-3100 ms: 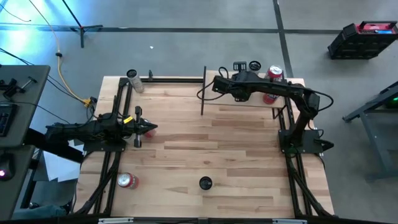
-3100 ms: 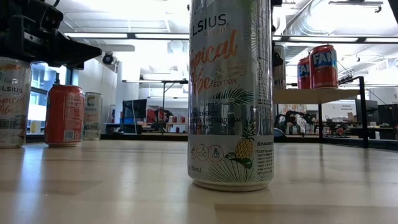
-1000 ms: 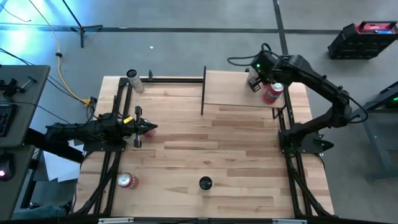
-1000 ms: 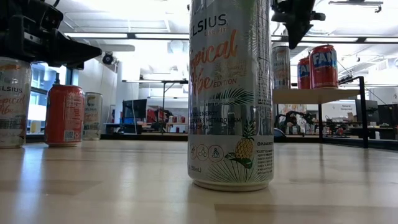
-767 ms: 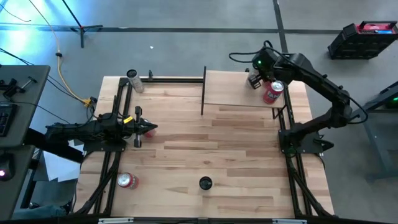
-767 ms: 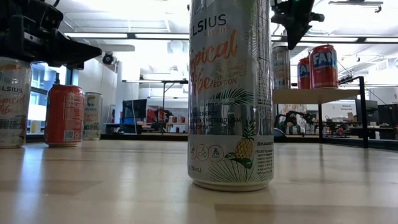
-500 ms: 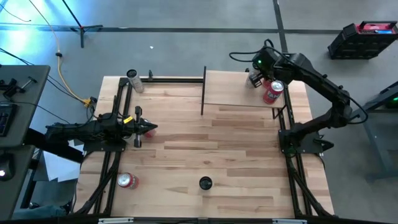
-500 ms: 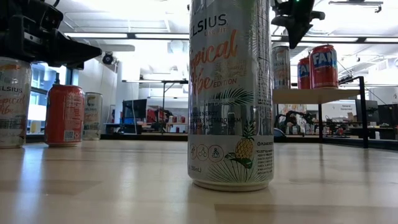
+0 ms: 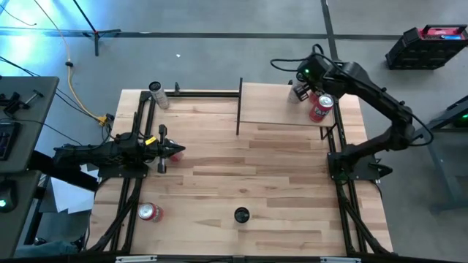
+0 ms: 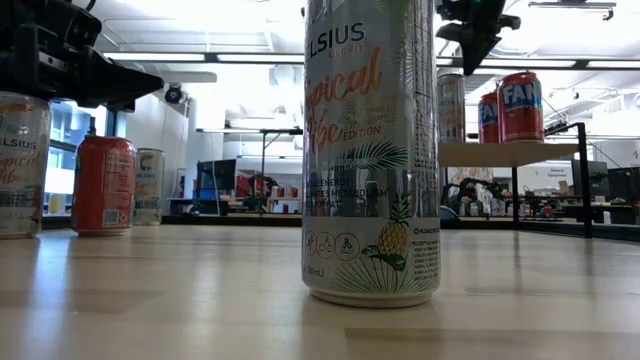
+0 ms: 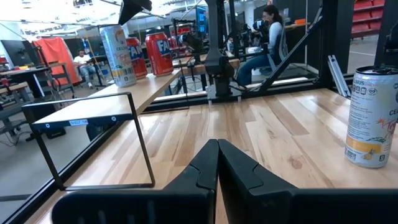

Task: Place canned beverage on shelf
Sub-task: Put the white soda can on the shelf

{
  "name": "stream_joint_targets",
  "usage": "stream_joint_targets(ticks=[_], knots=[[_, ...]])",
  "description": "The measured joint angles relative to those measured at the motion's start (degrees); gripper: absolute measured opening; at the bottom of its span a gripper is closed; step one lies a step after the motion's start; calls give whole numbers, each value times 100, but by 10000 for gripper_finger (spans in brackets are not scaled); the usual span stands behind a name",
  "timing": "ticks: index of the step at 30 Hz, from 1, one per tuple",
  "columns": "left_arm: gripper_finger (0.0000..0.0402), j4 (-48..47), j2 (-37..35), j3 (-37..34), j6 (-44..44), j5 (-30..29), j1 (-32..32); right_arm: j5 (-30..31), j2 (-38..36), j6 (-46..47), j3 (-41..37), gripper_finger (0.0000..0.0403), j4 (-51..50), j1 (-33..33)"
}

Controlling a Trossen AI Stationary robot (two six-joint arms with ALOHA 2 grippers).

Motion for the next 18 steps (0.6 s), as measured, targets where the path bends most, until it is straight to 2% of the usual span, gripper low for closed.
stream_joint_targets(ticks=[3, 8, 14, 18], knots=[[3, 0, 0, 0, 0, 0, 0, -278, -78, 0, 0, 0, -9, 79], [3, 0, 2, 0, 0, 2, -2, -1286, -229, -36, 2, 0, 129, 289], [3, 2, 0, 0, 0, 0, 0, -1203, -248, -41, 2, 1, 457, 399], [3, 0, 2, -1, -2, 2, -1, -1199, -248, -48, 2, 30, 561, 360]])
